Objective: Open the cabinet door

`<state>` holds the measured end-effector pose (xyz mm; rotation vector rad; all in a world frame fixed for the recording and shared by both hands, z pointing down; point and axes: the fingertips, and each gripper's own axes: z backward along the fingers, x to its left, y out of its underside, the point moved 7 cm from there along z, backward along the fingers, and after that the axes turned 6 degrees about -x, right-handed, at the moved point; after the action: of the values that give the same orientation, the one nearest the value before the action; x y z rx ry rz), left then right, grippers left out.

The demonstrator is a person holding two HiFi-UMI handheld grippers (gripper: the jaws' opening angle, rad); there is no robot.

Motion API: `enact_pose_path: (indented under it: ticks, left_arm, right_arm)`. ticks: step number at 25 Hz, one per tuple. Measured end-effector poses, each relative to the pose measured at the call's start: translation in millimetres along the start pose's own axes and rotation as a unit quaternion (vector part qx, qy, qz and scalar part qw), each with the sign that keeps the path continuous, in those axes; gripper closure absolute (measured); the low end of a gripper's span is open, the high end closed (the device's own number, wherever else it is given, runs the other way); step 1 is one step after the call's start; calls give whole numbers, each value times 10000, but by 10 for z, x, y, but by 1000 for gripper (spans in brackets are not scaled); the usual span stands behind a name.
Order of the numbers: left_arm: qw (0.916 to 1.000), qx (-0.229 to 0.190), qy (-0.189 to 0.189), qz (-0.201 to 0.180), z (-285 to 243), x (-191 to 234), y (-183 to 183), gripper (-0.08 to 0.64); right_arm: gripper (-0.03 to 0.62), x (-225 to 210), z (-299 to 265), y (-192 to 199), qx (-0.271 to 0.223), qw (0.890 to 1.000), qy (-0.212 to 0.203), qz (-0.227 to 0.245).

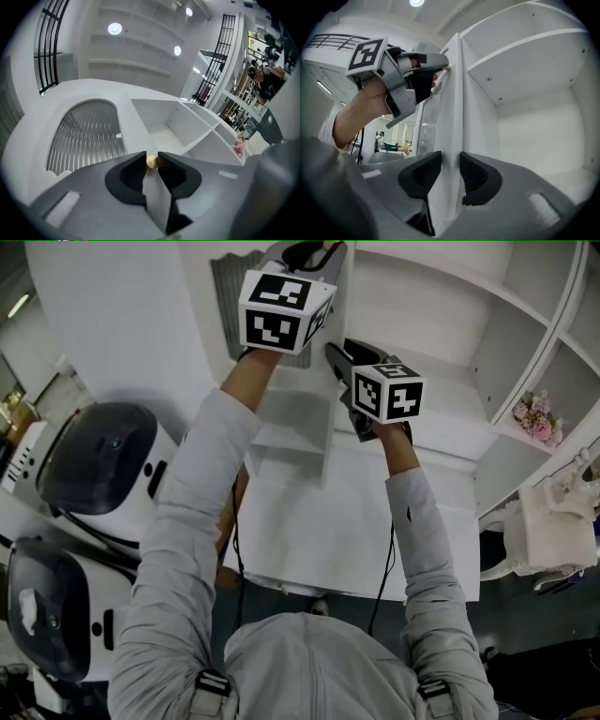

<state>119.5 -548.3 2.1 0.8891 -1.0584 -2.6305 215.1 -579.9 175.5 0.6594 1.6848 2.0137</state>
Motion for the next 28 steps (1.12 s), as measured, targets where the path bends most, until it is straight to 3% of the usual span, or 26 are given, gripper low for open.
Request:
enact_pose_path:
  ticks: [10, 28]
  left_arm:
    - [9994, 132, 328, 33, 195, -5, -197, 465]
    - [9955, -218, 744, 553, 975, 173, -623, 468]
  right_arm:
    - [486, 210, 209, -49, 72, 9996, 121, -231]
    - [512, 1160, 646, -140, 216, 9984, 514, 3]
